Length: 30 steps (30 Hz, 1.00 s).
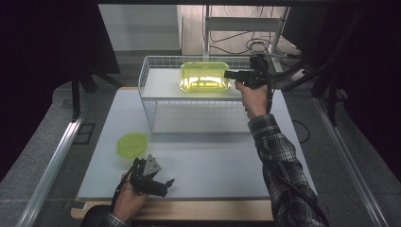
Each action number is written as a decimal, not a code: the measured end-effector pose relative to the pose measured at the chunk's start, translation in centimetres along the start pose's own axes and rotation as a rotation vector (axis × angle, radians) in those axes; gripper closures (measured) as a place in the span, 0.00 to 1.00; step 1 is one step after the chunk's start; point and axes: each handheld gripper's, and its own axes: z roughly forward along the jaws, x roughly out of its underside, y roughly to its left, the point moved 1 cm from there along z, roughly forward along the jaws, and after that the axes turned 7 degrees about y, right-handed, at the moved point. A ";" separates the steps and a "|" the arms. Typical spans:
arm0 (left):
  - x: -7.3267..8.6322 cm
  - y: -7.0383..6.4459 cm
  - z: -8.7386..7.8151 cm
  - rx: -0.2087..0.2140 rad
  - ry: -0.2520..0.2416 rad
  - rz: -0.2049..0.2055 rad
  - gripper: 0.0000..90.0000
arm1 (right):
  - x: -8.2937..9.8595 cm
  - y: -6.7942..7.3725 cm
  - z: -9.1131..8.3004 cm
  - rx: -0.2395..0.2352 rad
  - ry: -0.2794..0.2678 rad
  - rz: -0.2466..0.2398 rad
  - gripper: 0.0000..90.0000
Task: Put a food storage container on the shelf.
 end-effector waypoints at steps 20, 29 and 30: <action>0.0 0.0 0.1 0.001 0.006 0.003 0.00 | -0.1 0.1 0.9 0.100 0.032 -0.082 0.63; 0.0 0.2 -0.1 0.005 -0.006 -0.016 0.00 | -0.2 -0.1 0.6 0.036 0.038 -0.074 0.46; 0.0 0.2 -0.2 0.008 -0.010 -0.022 0.00 | -0.1 -0.1 0.6 0.027 0.040 -0.079 0.44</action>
